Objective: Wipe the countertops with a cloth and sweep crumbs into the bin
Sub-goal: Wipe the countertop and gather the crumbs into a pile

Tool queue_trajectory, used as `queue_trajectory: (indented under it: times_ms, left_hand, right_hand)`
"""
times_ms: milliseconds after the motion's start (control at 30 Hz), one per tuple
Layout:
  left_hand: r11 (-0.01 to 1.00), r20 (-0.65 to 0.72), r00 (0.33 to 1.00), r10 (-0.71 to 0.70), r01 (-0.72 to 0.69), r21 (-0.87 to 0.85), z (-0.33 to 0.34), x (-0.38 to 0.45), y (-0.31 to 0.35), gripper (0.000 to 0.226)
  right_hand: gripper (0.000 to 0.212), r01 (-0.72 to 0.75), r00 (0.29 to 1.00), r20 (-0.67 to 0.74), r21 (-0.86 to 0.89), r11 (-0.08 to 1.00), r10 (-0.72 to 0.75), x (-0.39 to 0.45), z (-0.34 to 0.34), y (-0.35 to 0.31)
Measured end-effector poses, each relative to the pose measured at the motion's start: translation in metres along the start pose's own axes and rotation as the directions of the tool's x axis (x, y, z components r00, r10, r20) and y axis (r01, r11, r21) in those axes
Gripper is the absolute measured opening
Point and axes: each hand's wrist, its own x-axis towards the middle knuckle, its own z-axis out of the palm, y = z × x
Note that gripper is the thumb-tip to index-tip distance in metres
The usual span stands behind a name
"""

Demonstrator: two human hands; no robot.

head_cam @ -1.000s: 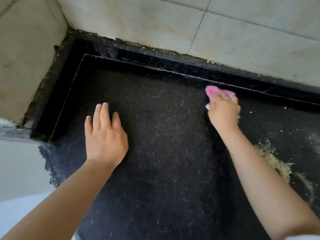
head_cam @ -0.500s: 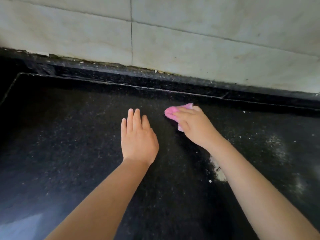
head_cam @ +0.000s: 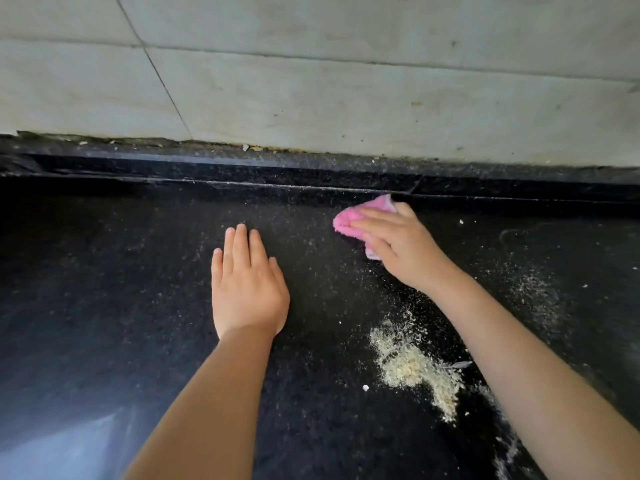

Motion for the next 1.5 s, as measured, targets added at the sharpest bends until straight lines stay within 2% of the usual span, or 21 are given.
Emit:
queue_trajectory:
  times_ms: [100,167,233,333,433,533,600,667,700,800,900,967,1033,1067,1100,1133,1200,1267,1300,1400,1500]
  left_hand:
    - [1.0,-0.005,1.0,-0.016,0.016,0.004,0.0,0.0,0.001,0.051]
    - [1.0,-0.006,1.0,-0.017,0.017,0.011,0.001,0.001,0.001,0.051]
    - [1.0,-0.014,1.0,-0.012,0.013,0.015,0.001,0.002,0.001,0.051]
    - [1.0,-0.02,1.0,-0.022,0.023,0.019,0.001,0.001,0.001,0.051]
    - [1.0,-0.039,0.999,-0.024,0.025,0.011,0.002,0.001,0.001,0.051]
    - [1.0,-0.05,0.998,-0.023,0.023,0.005,0.003,0.002,0.002,0.051]
    - [1.0,-0.044,0.999,-0.022,0.023,0.01,0.003,0.002,0.001,0.051]
    - [1.0,-0.047,0.999,-0.018,0.019,0.017,0.003,0.003,0.0,0.051]
    - [1.0,-0.047,0.999,-0.016,0.017,0.019,0.003,0.002,0.0,0.051]
    - [1.0,-0.036,0.999,-0.018,0.018,0.02,0.002,0.002,-0.001,0.05]
    - [1.0,-0.031,0.999,-0.023,0.024,0.016,0.003,0.002,-0.001,0.05]
    - [1.0,-0.034,0.999,-0.02,0.02,0.012,0.003,0.002,-0.001,0.05]
    - [1.0,-0.031,0.999,-0.017,0.018,0.01,0.002,0.002,-0.001,0.049]
    - [1.0,-0.025,1.0,-0.018,0.018,0.013,0.002,0.002,-0.001,0.049]
    - [1.0,-0.023,1.0,-0.017,0.017,0.017,0.003,0.002,-0.001,0.05]
    - [1.0,-0.023,1.0,-0.016,0.017,0.02,0.003,0.002,-0.002,0.05]
    - [1.0,-0.019,1.0,-0.017,0.017,0.024,0.003,0.002,-0.002,0.05]
    - [1.0,-0.012,1.0,-0.018,0.019,0.025,0.003,0.002,-0.001,0.05]
    - [0.999,-0.008,1.0,-0.019,0.019,0.027,0.003,0.002,-0.001,0.05]
    - [0.999,-0.004,1.0,-0.021,0.022,0.032,0.003,0.002,-0.001,0.05]
    - [0.999,-0.009,1.0,-0.02,0.02,0.029,0.004,0.002,-0.001,0.05]
  right_hand:
    - [0.033,0.121,0.946,0.279,0.164,0.979,-0.164,-0.035,-0.013,-0.018]
    - [0.032,0.077,0.882,0.424,0.303,0.95,-0.207,-0.046,-0.033,-0.023]
    - [0.033,0.073,0.944,0.283,0.328,0.942,-0.171,-0.038,-0.047,-0.018]
    - [0.033,0.158,0.987,-0.031,0.131,0.979,-0.155,0.001,-0.039,-0.01]
    - [0.032,0.105,0.994,-0.042,0.018,0.994,-0.104,0.033,-0.008,-0.018]
    - [0.027,0.118,0.992,0.045,-0.086,0.989,-0.115,0.027,0.006,-0.037]
    - [0.024,0.199,0.944,0.261,0.037,0.979,-0.202,0.011,-0.013,-0.043]
    - [0.03,0.11,0.844,0.51,0.14,0.984,-0.167,0.005,-0.041,-0.051]
    - [0.032,0.076,0.85,0.507,0.15,0.986,-0.143,0.01,-0.047,-0.05]
    - [0.033,0.103,0.941,0.318,0.06,0.993,-0.117,0.041,-0.033,-0.052]
    - [0.033,0.319,0.915,0.29,-0.092,0.943,-0.281,0.045,0.003,-0.056]
    - [0.034,0.369,0.888,0.28,0.039,0.929,-0.365,0.024,-0.002,-0.054]
    - [0.035,0.266,0.84,0.429,0.207,0.941,-0.332,-0.005,-0.023,-0.051]
    - [0.03,0.161,0.773,0.565,0.267,0.95,-0.289,-0.017,-0.034,-0.049]
    - [0.024,0.08,0.706,0.658,0.294,0.952,-0.262,-0.025,-0.045,-0.045]
    - [0.024,0.065,0.7,0.672,0.278,0.958,-0.242,-0.028,-0.053,-0.04]
    - [0.029,0.068,0.815,0.553,0.203,0.977,-0.172,-0.026,-0.069,-0.027]
    - [0.03,0.057,0.958,0.273,0.094,0.994,-0.081,-0.018,-0.081,-0.006]
    - [0.029,0.026,0.99,0.141,0.039,0.999,-0.031,-0.016,-0.083,0.006]
    - [0.029,-0.135,0.989,-0.075,-0.147,0.98,0.125,-0.021,-0.064,0.038]
    - [0.034,-0.152,0.987,-0.078,-0.157,0.976,0.142,-0.041,-0.037,0.032]
